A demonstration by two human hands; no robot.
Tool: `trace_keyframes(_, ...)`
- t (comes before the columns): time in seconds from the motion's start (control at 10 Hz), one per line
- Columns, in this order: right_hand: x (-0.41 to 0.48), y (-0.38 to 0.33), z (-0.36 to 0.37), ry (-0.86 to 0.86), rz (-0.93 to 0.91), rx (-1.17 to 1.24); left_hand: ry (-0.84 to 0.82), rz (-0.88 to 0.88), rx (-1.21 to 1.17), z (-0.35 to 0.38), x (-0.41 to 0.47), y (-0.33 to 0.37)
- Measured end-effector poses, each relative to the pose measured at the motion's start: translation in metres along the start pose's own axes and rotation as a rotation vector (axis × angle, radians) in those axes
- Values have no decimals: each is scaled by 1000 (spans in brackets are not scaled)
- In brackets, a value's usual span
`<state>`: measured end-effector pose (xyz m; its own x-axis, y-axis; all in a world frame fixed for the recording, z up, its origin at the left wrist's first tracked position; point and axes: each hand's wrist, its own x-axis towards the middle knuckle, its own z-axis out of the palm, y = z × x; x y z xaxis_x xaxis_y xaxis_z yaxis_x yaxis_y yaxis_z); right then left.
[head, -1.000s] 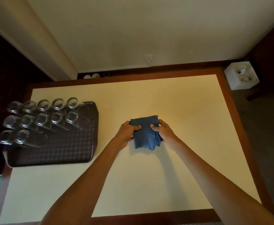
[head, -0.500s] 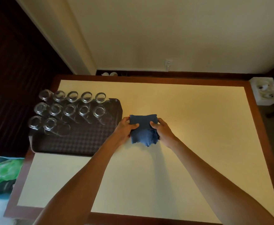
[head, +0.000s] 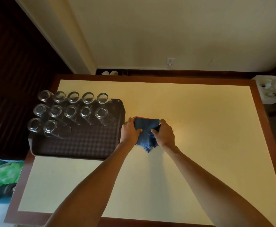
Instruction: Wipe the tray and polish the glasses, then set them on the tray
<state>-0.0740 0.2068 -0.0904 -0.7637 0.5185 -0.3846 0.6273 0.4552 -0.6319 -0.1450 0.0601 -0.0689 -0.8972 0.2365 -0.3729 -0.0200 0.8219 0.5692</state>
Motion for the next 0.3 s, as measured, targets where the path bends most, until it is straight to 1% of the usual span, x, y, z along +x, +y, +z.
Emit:
trace_keyframes(0.2,-13,-4,-11,39,-26,-43,30,136,235,-5,-15,8)
trace_keyframes(0.3,-20,-10,-18,27,-26,-67,5,103,241,-17,-22,14)
